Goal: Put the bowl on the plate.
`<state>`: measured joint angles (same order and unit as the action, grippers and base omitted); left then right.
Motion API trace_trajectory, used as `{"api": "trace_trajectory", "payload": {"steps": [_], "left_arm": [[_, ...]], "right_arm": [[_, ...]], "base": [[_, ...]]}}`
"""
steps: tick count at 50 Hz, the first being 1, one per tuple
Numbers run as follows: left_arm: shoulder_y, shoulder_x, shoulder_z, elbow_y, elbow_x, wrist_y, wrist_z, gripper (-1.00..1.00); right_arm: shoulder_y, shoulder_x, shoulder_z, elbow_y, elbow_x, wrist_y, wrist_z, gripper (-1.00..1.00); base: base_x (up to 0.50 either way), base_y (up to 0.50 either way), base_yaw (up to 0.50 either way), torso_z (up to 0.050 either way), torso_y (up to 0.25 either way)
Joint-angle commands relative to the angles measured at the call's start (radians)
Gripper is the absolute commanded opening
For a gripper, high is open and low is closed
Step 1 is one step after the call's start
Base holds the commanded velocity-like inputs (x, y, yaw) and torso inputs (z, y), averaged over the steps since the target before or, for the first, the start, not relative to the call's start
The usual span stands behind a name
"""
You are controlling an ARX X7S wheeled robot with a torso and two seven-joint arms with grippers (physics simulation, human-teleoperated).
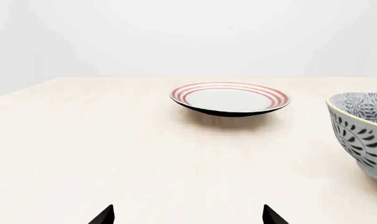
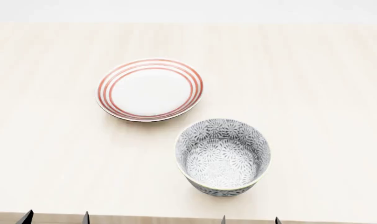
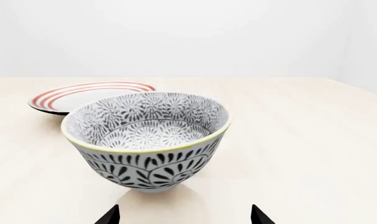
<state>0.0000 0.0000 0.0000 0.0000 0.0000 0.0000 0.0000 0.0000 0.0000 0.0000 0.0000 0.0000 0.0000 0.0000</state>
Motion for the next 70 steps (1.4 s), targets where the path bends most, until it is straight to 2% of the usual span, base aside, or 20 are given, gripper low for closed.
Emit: {"api": "trace_trajectory", "payload": {"steps": [1,23,24,38,42,49,54,58,70], "left_arm": [[0.0,-0.016,0.018,0.004,-0.018,-0.005,-0.018,1.0],[0.003,-0.07,0.083,-0.002,-0.062,-0.015,-0.065,1.0],[-0.003,-0.011,0.013,-0.009,-0.009,-0.02,-0.006,1.0],[-0.003,-0.05,0.058,-0.002,-0.052,-0.025,-0.057,1.0],[0.0,-0.057,0.047,0.082,-0.066,-0.024,-0.08,1.0],[-0.058,-0.091,-0.034,0.388,-0.082,-0.053,-0.152,1.0],[-0.101,-0.111,-0.112,0.534,-0.095,-0.073,-0.21,1.0],[-0.109,-0.117,-0.133,0.579,-0.094,-0.065,-0.235,1.0],[-0.099,-0.13,-0.115,0.591,-0.069,-0.03,-0.258,1.0]], "right_arm": [[0.003,0.015,-0.02,0.01,0.014,-0.005,0.021,1.0],[0.009,0.063,-0.08,0.03,0.067,-0.021,0.084,1.0],[0.005,0.008,-0.011,0.021,0.015,-0.014,0.016,1.0],[0.007,0.05,-0.061,0.023,0.055,-0.02,0.067,1.0],[0.016,0.056,-0.051,-0.035,0.078,-0.003,0.084,1.0],[0.073,0.069,0.019,-0.281,0.157,0.035,0.137,1.0],[0.109,0.069,0.087,-0.414,0.196,-0.056,0.182,1.0],[0.114,0.072,0.1,-0.432,0.197,-0.12,0.194,1.0],[0.109,0.095,0.071,-0.447,0.185,-0.114,0.211,1.0]], "base": [[0.0,0.0,0.0,0.0,0.0],[0.0,0.0,0.0,0.0,0.0],[0.0,0.0,0.0,0.0,0.0],[0.0,0.0,0.0,0.0,0.0],[0.0,0.0,0.0,0.0,0.0],[0.0,0.0,0.0,0.0,0.0],[0.0,0.0,0.0,0.0,0.0],[0.29,0.0,0.0,0.0,0.0],[0.5,0.0,0.0,0.0,0.0]]}}
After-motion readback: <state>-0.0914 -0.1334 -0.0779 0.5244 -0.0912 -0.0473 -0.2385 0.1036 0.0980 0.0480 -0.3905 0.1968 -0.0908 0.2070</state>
